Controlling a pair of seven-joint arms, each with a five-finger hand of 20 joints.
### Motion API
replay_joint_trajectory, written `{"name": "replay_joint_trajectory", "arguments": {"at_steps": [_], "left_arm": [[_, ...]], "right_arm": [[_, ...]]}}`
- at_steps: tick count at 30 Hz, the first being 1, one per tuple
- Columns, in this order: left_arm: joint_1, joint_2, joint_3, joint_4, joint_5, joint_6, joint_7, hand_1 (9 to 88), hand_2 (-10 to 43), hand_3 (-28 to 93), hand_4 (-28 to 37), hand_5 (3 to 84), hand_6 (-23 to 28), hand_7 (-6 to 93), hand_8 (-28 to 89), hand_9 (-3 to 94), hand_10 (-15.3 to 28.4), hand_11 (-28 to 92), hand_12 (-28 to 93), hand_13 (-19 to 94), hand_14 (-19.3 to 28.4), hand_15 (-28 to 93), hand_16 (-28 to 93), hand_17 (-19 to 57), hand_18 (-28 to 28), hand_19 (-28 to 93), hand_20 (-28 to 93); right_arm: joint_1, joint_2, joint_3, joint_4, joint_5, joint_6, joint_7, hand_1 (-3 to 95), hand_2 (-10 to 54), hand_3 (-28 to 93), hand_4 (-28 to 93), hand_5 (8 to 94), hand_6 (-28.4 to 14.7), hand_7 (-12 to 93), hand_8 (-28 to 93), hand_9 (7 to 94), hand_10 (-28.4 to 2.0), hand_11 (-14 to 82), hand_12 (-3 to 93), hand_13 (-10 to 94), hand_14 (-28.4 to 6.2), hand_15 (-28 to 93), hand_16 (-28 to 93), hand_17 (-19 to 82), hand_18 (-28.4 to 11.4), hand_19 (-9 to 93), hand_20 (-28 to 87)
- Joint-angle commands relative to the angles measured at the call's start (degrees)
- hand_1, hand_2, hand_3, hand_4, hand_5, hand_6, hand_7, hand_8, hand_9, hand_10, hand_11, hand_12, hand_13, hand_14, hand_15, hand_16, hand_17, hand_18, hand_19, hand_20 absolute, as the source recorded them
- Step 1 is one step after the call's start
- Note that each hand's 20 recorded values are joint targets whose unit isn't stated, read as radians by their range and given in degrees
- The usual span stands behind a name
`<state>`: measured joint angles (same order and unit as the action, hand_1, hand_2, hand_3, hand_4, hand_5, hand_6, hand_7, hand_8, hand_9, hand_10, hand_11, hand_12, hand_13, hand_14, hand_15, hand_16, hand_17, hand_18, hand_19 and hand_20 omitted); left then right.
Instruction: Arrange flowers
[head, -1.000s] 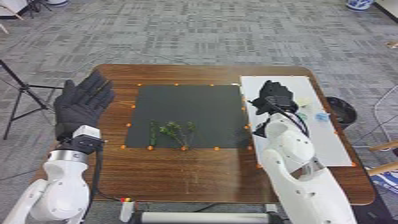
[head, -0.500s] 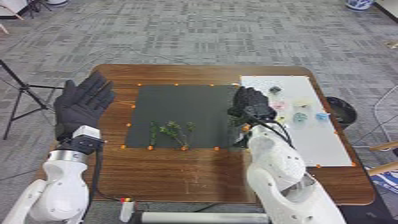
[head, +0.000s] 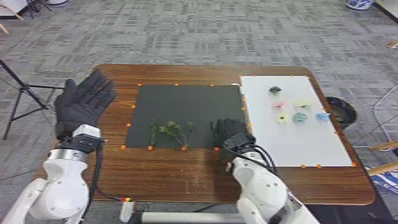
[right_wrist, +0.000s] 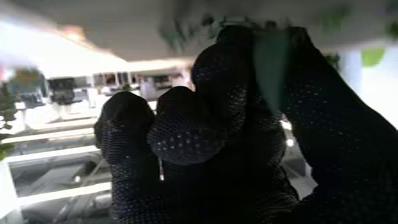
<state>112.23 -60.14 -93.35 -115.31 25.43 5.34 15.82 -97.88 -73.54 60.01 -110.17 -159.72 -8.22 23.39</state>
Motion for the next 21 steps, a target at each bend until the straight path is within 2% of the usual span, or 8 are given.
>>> {"name": "replay_joint_trajectory", "arguments": {"at_steps": [1,9,13,15,21], "left_arm": [[0.1,-0.28,0.31,0.07,-0.36,0.08,0.11,25.5,13.3,68,-28.3,45.4,8.5,10.1,-8,34.1,14.5,18,10,26,14.6,20,-2,-6.4,14.2,32,8],[0.1,-0.24,0.42,0.08,-0.37,0.17,0.06,25.5,13.0,68,-28.3,45.7,8.3,10.4,-8,34.5,14.4,18,10,26,14.5,21,-2,-6.4,14.1,33,8],[-0.1,-0.3,0.34,0.13,-0.35,0.06,-0.05,25.4,13.0,68,-28.3,45.8,8.4,10.4,-8,34.5,14.4,18,10,26,14.5,21,-2,-6.4,14.1,33,8],[0.3,-0.31,0.14,-0.18,-0.56,0.22,0.17,25.4,12.9,68,-28.3,45.7,8.4,10.5,-8,34.5,14.3,18,10,26,14.5,21,-2,-6.4,14.1,33,8],[0.5,-0.26,0.22,-0.31,-1.01,0.82,0.53,25.3,12.9,68,-28.3,46.0,8.5,10.6,-8,34.7,14.5,18,10,26,14.5,21,-2,-6.4,14.1,33,8]], "right_arm": [[1.7,-2.3,-0.5,3.8,-1.9,2.5,-1.4,50.9,-9.5,71,-8,73.6,-2.7,44,22,81.2,-9.2,36.4,59.5,82,-6.7,67,44,57,-21.4,93,45],[3.2,-3.6,-1.0,5.5,-2.7,3.4,-1.8,51.1,-9.5,71,-9,73.5,-2.6,45,22,81.2,-9.4,36.7,59.3,82,-6.6,67,44,57,-21.4,93,45],[3.2,-3.5,-1.0,5.3,-2.9,1.8,-1.3,51.0,-9.5,72,-9,73.4,-2.9,45,22,81.1,-9.3,36.7,59.5,82,-6.7,67,44,56,-21.4,93,45],[2.8,-3.5,-0.4,4.2,-2.5,-1.3,-1.5,51.1,-9.5,71,-9,73.3,-3.3,45,21,80.9,-9.5,36.4,60.5,81,-7.3,68,45,55,-21.6,93,45],[3.0,-3.1,-0.2,2.8,-1.3,-2.9,-0.1,50.9,-9.5,69,-18,73.9,-2.2,44,19,79.5,-10.5,38.9,58.8,79,-8.4,69,44,53,-22.2,93,45]]}}
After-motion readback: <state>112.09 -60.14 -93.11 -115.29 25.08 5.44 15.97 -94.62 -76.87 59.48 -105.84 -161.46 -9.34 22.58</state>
